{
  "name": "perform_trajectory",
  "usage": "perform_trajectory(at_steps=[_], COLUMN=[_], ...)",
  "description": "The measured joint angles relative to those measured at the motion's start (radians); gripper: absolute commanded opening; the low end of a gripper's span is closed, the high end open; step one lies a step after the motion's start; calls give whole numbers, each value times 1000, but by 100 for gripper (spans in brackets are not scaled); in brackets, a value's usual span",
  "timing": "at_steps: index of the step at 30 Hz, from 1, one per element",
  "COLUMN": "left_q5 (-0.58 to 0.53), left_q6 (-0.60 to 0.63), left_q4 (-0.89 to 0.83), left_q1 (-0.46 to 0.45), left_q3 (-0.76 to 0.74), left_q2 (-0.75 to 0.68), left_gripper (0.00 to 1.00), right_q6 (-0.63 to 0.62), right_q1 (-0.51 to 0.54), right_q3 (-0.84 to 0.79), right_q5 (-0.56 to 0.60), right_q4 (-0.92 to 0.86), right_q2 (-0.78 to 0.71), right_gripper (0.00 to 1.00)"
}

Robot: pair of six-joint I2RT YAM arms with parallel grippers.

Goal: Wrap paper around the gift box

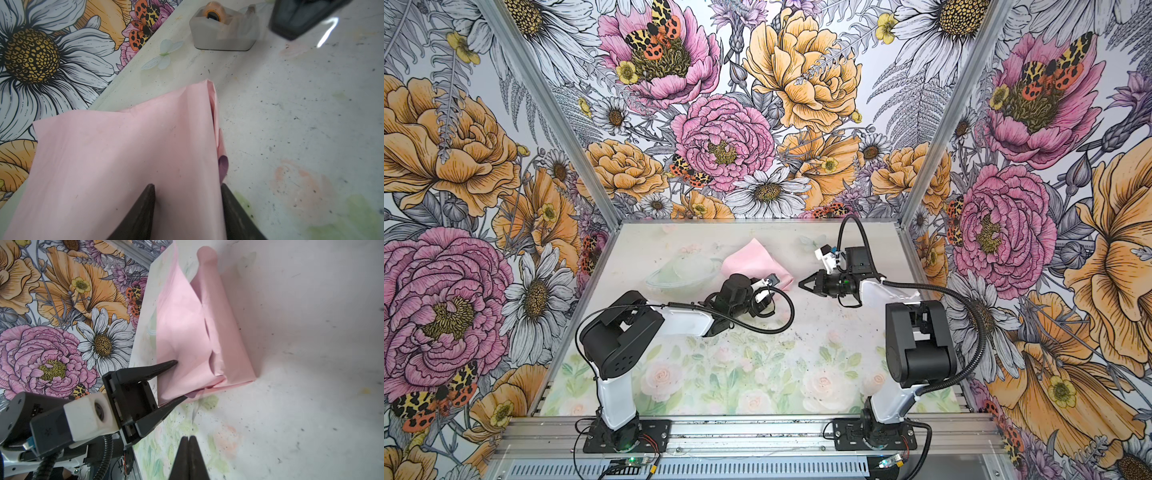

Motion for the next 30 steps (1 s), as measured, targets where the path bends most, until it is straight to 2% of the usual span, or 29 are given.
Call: perform_trajectory(at_steps=[17,30], left_q5=[5,6], left_q6=[-6,-6], left_q4=[8,9], left_q1=[0,0], left_q3=[0,0], left_q2=[3,3], left_gripper=[49,49], right_q6=[-19,-22], right_q1=[106,114], right_q3=[68,93], right_q5=[-54,-59], right_q4=[12,17], right_q2=[100,189], right_gripper=[0,0])
